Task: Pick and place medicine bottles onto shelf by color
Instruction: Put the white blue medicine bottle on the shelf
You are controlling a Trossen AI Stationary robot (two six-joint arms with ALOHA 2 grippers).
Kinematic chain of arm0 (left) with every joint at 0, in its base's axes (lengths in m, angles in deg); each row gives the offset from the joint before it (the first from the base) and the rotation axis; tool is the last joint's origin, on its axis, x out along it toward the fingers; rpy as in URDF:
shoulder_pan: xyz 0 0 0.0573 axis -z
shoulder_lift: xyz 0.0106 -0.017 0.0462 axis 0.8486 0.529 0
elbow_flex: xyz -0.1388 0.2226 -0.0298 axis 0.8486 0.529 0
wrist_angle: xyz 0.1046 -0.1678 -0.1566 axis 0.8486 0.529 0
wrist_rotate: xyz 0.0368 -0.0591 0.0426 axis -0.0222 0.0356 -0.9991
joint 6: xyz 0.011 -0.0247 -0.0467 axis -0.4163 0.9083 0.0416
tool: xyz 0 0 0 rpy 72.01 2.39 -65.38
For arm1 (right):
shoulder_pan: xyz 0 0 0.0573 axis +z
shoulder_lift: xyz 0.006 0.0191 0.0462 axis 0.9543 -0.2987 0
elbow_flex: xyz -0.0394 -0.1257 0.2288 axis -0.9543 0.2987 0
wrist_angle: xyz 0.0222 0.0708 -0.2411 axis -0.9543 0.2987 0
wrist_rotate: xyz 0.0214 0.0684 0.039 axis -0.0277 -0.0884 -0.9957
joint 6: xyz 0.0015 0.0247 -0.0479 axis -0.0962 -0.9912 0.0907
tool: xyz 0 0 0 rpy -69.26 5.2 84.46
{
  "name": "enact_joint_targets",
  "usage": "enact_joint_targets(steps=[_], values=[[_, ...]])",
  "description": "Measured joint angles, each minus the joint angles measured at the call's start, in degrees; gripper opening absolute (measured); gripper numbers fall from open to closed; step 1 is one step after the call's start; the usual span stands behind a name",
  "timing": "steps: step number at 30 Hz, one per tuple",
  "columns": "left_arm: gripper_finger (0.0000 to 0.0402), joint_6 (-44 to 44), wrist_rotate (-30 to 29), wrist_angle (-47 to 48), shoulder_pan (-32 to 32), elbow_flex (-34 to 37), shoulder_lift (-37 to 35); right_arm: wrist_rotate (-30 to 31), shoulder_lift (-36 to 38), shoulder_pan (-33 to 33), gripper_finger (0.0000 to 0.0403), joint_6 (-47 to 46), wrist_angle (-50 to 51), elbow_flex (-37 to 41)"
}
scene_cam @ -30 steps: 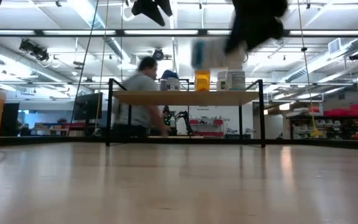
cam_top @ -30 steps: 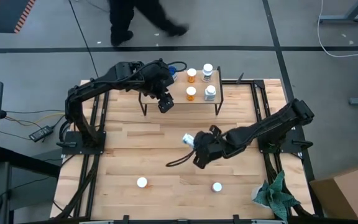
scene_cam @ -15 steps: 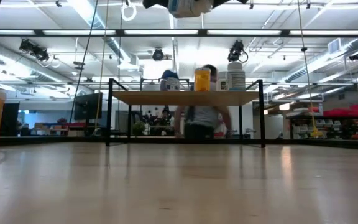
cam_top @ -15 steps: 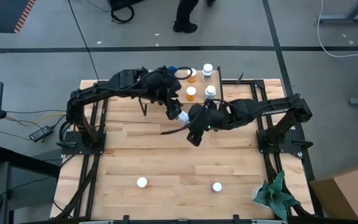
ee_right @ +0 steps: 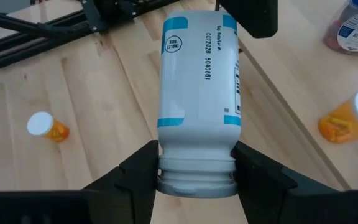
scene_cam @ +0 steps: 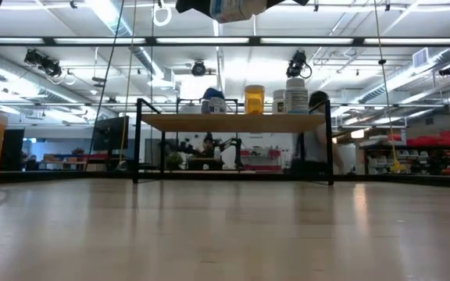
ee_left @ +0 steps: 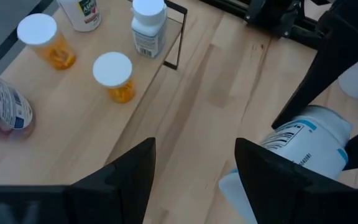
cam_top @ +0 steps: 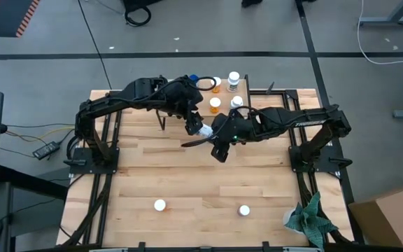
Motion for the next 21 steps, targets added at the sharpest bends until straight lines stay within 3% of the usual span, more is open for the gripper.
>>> enact_joint_targets(steps=[21], values=[[0.0226, 0.28, -0.20, -0.91, 0.37, 0.02, 2.56, 1.36, 6.81, -1.40, 0.0188, 1.18, -6.96, -0.11]])
